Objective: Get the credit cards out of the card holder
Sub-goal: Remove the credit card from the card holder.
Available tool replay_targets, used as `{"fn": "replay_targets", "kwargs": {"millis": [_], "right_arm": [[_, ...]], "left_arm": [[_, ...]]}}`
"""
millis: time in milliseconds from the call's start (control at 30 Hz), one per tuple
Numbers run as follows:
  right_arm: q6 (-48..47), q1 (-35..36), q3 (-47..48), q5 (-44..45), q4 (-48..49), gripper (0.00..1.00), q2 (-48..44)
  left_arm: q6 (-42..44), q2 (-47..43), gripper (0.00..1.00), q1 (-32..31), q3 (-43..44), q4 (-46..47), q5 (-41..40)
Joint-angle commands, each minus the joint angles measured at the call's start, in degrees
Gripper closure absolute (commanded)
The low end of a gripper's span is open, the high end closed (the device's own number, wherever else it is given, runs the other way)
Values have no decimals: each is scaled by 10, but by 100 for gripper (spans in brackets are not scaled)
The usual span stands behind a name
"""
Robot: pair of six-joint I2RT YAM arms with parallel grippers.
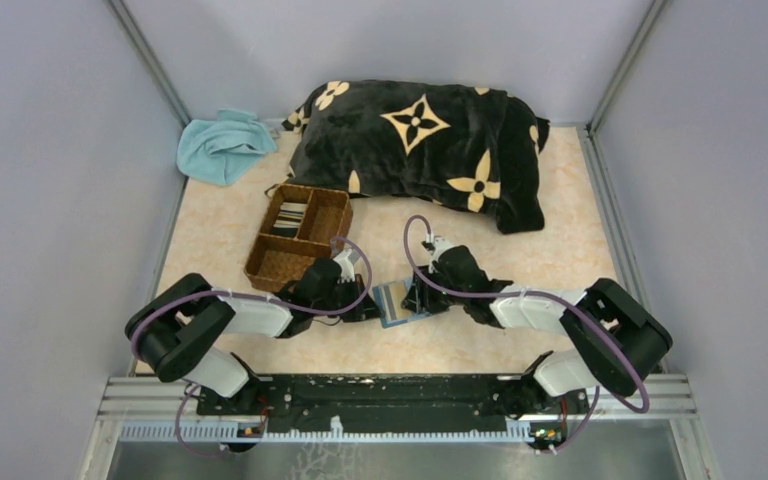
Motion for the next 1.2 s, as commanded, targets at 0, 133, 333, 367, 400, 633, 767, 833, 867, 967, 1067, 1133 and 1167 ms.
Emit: {"fn": "replay_targets", "kwargs": {"millis": [0,133,333,367,400,633,767,833,867,967,1067,1133,1167], "right_arm": [[-33,5,23,48,-35,59,1],[-30,10,20,40,-25,58,13],[-26,37,29,36,-16,57,31],[-23,45,33,35,-14,57,37],[-20,50,35,34,-11,56,41],[8,57,21,1,41,56,42],[19,51,12,-29,68,56,18],[32,40,2,-52,90,60,6],[36,35,-1,-62,100,62,0],[37,27,-5,-69,106,73,-11],[31,25,-5,-63,93,79,-14],[30,23,-8,-62,93,85,-15],[30,23,-9,-61,93,87,-15]], "left_arm": [[5,4,100,-2,-1,-8,3],[4,11,100,-2,-1,-4,6],[4,17,100,-2,0,0,9],[4,19,100,-2,1,1,10],[5,20,100,-2,1,2,10],[4,22,100,-2,0,4,14],[5,18,100,-2,-2,-1,11],[4,16,100,-2,-3,0,11],[4,15,100,-2,-4,0,11],[3,14,100,-2,-3,0,10],[4,12,100,-2,-3,-1,10],[5,12,100,-2,-3,-2,11],[4,12,100,-2,-3,-1,11]]}}
